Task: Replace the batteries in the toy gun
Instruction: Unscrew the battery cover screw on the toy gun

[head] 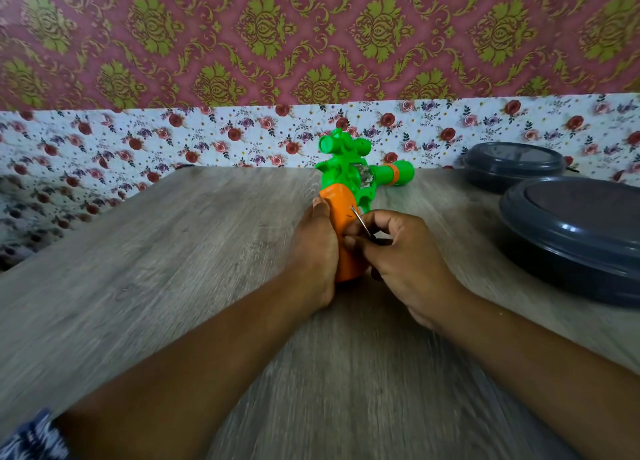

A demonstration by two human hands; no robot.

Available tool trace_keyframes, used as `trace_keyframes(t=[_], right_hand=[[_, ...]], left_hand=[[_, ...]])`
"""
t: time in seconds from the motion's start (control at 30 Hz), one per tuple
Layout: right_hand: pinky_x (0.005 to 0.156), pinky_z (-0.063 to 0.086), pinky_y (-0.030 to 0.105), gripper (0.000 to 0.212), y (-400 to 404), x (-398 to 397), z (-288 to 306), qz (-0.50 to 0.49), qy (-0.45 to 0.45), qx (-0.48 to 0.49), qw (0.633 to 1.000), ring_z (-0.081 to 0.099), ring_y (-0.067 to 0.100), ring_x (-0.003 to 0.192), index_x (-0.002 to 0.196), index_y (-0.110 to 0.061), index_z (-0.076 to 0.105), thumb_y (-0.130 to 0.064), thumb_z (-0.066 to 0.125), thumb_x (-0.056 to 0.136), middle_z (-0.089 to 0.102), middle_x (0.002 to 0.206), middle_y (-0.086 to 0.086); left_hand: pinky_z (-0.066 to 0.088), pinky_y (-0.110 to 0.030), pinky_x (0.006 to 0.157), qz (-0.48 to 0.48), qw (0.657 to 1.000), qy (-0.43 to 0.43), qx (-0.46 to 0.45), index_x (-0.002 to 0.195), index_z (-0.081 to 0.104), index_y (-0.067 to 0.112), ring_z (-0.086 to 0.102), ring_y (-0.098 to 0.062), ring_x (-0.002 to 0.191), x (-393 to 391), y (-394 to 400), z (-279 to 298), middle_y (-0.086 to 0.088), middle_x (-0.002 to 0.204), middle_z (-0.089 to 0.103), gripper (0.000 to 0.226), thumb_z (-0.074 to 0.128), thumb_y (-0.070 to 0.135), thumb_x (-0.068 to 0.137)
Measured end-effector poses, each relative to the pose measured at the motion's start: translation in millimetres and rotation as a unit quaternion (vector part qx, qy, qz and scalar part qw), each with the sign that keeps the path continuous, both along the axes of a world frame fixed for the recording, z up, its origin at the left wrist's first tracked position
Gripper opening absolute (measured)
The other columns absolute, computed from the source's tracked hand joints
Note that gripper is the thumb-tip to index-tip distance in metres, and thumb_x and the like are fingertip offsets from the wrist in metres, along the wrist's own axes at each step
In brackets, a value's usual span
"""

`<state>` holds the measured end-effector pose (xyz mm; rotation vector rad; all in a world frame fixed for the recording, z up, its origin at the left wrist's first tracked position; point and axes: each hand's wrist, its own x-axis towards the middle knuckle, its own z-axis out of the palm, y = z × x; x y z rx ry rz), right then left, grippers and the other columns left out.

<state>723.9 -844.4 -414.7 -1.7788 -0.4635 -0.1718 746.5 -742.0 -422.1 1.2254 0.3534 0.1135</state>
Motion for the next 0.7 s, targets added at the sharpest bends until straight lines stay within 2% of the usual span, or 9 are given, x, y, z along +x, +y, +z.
trace_keyframes(t=[0.07,0.13,0.2,0.27,0.3,0.37,0.47,0.63,0.7], right_hand=[[0.052,0.038,0.013,0.018,0,0,-2,-0.003,0.007,0.007,1.0,0.046,-0.005,0.052,0.069,-0.021,0.06,-0.011,0.064,0.083,0.054,0.062,-0.013],[0.055,0.039,0.016,0.016,0,0,-2,-0.001,-0.003,0.0,1.0,0.046,-0.003,0.053,0.07,-0.02,0.061,-0.012,0.064,0.083,0.057,0.059,-0.016],[0.054,0.039,0.017,0.013,0,0,-1,-0.009,-0.039,-0.03,0.999,0.048,0.001,0.054,0.072,-0.019,0.063,-0.012,0.065,0.082,0.06,0.058,-0.015],[0.058,0.043,0.021,0.005,0,0,-1,-0.032,-0.096,-0.064,0.993,0.053,0.006,0.061,0.076,-0.013,0.067,-0.01,0.067,0.08,0.064,0.068,-0.006],[0.061,0.044,0.019,0.003,0,-1,-1,-0.046,-0.126,-0.081,0.988,0.054,0.007,0.065,0.077,-0.011,0.068,-0.009,0.067,0.079,0.065,0.073,-0.003],[0.062,0.038,0.007,0.006,1,-2,0,-0.064,-0.178,-0.108,0.976,0.054,-0.001,0.068,0.078,-0.011,0.069,-0.005,0.067,0.077,0.061,0.074,-0.007],[0.061,0.035,0.001,0.011,1,-2,-1,-0.067,-0.215,-0.129,0.966,0.051,-0.012,0.067,0.08,-0.011,0.071,-0.001,0.067,0.076,0.055,0.073,-0.012],[0.057,0.038,0.01,0.004,4,-1,-4,-0.064,-0.167,-0.093,0.979,0.052,0.005,0.066,0.077,-0.01,0.068,-0.005,0.068,0.077,0.063,0.073,-0.003],[0.058,0.04,0.016,0.003,7,-1,-4,-0.058,-0.127,-0.067,0.988,0.052,0.006,0.065,0.079,-0.011,0.068,-0.008,0.066,0.079,0.067,0.075,-0.001]], left_hand=[[0.052,-0.027,0.049,-0.007,1.0,0.003,-0.001,0.128,0.052,0.017,0.066,-0.024,0.089,0,0,1,-0.013,0.11,0.065,0.053,0.029,0.052,0.096],[0.053,-0.028,0.047,-0.01,1.0,0.003,0.0,0.126,0.053,0.016,0.066,-0.024,0.086,0,0,2,-0.013,0.111,0.065,0.052,0.029,0.052,0.097],[0.058,-0.037,0.064,0.002,1.0,0.0,0.01,0.127,0.052,0.016,0.066,-0.025,0.092,1,0,0,-0.013,0.113,0.065,0.053,0.029,0.053,0.095],[0.052,-0.048,0.089,0.012,1.0,-0.004,0.024,0.125,0.055,0.018,0.065,-0.027,0.1,5,2,-5,-0.011,0.112,0.066,0.057,0.031,0.057,0.091],[0.049,-0.049,0.095,0.015,0.999,-0.008,0.031,0.122,0.057,0.02,0.064,-0.027,0.101,5,2,-6,-0.01,0.11,0.067,0.058,0.032,0.059,0.088],[0.047,-0.049,0.097,0.012,0.999,-0.012,0.045,0.116,0.061,0.023,0.065,-0.026,0.102,4,2,-7,-0.009,0.108,0.069,0.063,0.032,0.064,0.079],[0.046,-0.05,0.098,0.008,0.999,-0.019,0.05,0.112,0.064,0.027,0.065,-0.027,0.103,7,3,-11,-0.008,0.11,0.069,0.066,0.034,0.066,0.068],[0.047,-0.049,0.097,0.019,0.998,-0.026,0.054,0.111,0.064,0.027,0.066,-0.027,0.102,9,2,-14,-0.008,0.108,0.069,0.067,0.034,0.066,0.067],[0.048,-0.05,0.097,0.021,0.998,-0.031,0.058,0.113,0.063,0.027,0.066,-0.027,0.101,9,1,-13,-0.008,0.108,0.069,0.068,0.034,0.066,0.066]])
